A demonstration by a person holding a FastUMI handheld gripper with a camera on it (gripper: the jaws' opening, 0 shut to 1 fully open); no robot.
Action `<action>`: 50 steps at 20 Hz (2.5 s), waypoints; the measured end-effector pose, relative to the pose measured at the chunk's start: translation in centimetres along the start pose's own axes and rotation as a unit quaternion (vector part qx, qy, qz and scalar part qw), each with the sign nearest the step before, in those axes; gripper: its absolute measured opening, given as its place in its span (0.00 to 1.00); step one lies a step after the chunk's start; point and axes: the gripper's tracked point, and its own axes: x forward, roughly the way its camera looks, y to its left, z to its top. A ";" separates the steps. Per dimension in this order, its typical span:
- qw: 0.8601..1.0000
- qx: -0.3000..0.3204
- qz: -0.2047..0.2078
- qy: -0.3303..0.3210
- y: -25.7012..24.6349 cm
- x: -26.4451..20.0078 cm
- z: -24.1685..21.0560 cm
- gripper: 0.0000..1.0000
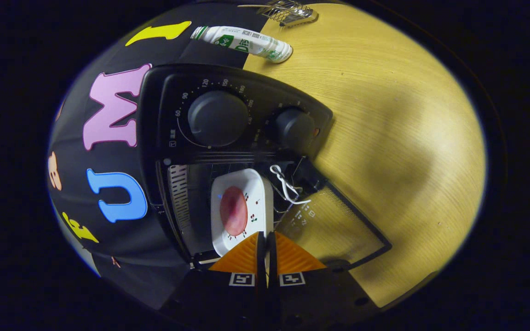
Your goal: Open the toaster oven, put the food inside, and close the toaster oven door.
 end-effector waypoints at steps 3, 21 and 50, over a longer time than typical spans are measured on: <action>0.999 0.015 0.002 -0.040 1.2 1.6 0.8 0.05; 0.992 -0.119 0.013 -0.032 1.2 -1.7 -5.8 0.98; 0.799 -0.561 -0.206 -0.061 -10.6 -2.3 -8.3 0.99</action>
